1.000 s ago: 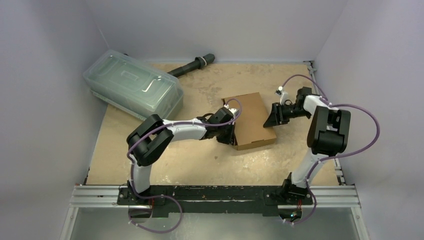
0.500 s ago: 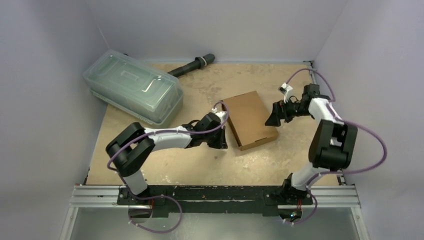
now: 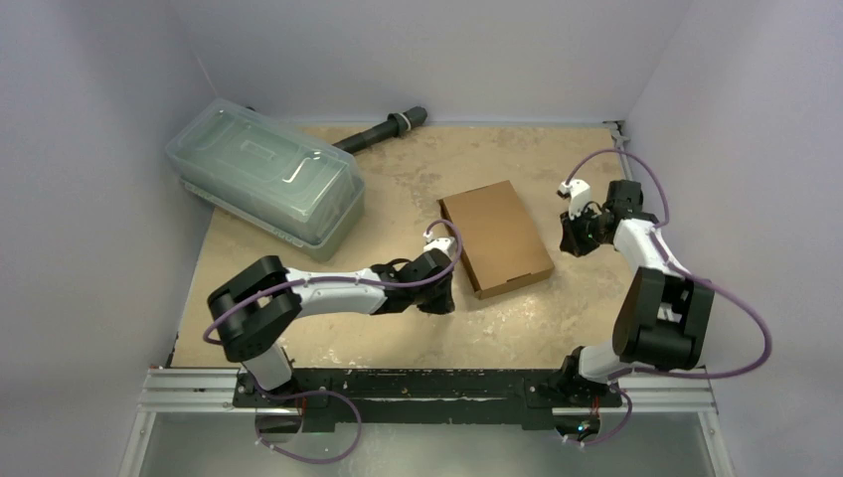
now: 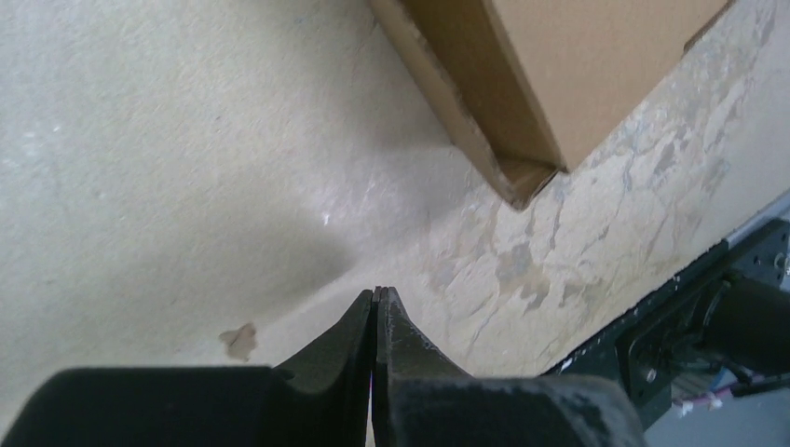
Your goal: Fold the paper box
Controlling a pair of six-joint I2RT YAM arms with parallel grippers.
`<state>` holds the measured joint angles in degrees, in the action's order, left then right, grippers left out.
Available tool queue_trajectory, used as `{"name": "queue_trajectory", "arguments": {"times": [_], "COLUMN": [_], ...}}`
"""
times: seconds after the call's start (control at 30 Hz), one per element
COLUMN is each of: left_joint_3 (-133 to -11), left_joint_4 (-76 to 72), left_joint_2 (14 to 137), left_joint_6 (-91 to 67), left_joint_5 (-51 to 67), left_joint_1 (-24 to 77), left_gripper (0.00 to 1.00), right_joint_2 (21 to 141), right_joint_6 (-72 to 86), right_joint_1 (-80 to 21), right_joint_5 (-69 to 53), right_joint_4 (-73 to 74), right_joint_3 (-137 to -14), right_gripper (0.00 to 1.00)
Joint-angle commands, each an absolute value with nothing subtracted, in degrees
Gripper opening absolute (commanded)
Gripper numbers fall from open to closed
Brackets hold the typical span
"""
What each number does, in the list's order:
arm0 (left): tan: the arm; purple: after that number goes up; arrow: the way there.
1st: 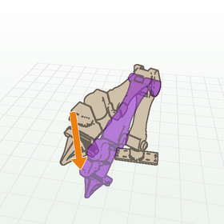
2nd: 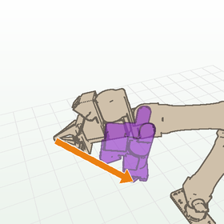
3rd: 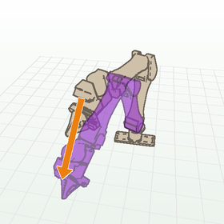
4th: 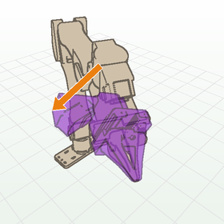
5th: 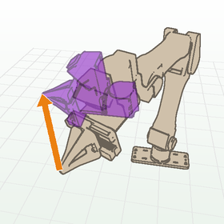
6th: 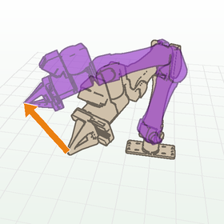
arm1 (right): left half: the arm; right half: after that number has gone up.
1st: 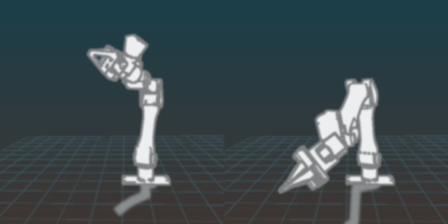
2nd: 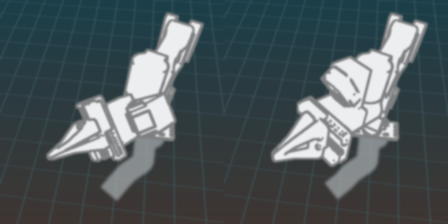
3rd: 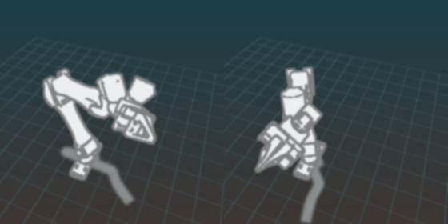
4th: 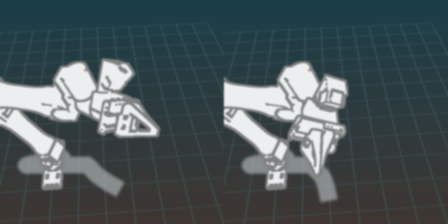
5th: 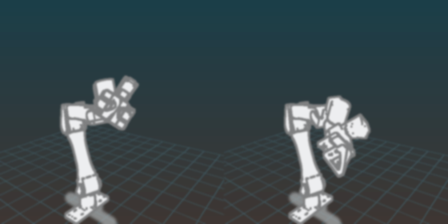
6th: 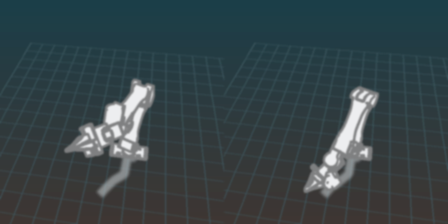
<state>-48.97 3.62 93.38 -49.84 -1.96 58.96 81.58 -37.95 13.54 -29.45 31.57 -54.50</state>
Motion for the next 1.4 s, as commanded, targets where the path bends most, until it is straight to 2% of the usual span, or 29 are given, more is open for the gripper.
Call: {"name": "queue_trajectory", "arguments": {"times": [0.0,0.07,0.27,0.4,0.53,0.73,0.93,1.1,1.23,1.3,1.37], "left_joint_3": [-56.98,-59.01,-65.89,-67.68,-74.49,-89.72,-87.75,-77.6,-66.84,-59.88,-54.89], "left_joint_4": [9.75,10.88,17.75,15.19,14.96,22.51,23.14,22.15,17.08,10.1,4.2], "left_joint_2": [98.65,100.53,106.49,108.7,111.91,119.0,116.22,107.32,99.07,95.28,93.83], "left_joint_6": [-55.39,-57.16,-62.16,-64.55,-65.46,-67.68,-67.62,-59.7,-47.74,-44.26,-42.68], "left_joint_5": [-10.07,-11.04,-14.87,-12.49,-12.59,-15.59,-18.26,-17.82,-11.61,-4.87,-0.5], "left_joint_1": [61.02,61.44,63.24,63.28,63.28,62.75,62.44,61.39,57.89,53.28,47.05], "left_gripper": [0.0,0.0,0.0,0.0,0.0,0.0,0.0,0.0,0.0,0.12,0.15], "right_joint_2": [86.69,87.93,88.57,89.73,89.19,86.55,85.84,86.39,91.27,94.56,99.67], "right_joint_6": [-37.13,-37.25,-39.25,-40.87,-42.09,-38.0,-34.01,-33.99,-37.86,-38.12,-37.59], "right_joint_1": [13.64,13.71,13.7,12.85,7.58,-2.47,-2.22,5.92,9.08,9.13,9.06], "right_joint_5": [-21.83,-21.38,-22.63,-25.08,-27.87,-25.52,-20.89,-20.87,-23.88,-26.32,-28.71], "right_joint_4": [29.14,29.21,31.08,33.61,36.2,34.88,30.64,29.42,32.88,33.42,35.33], "right_joint_3": [-52.4,-51.86,-50.24,-50.56,-49.92,-49.55,-49.5,-53.82,-61.76,-66.07,-72.09], "right_gripper": [0.03,0.0,0.0,0.0,0.0,0.0,0.0,0.26,0.37,0.41,0.42]}}
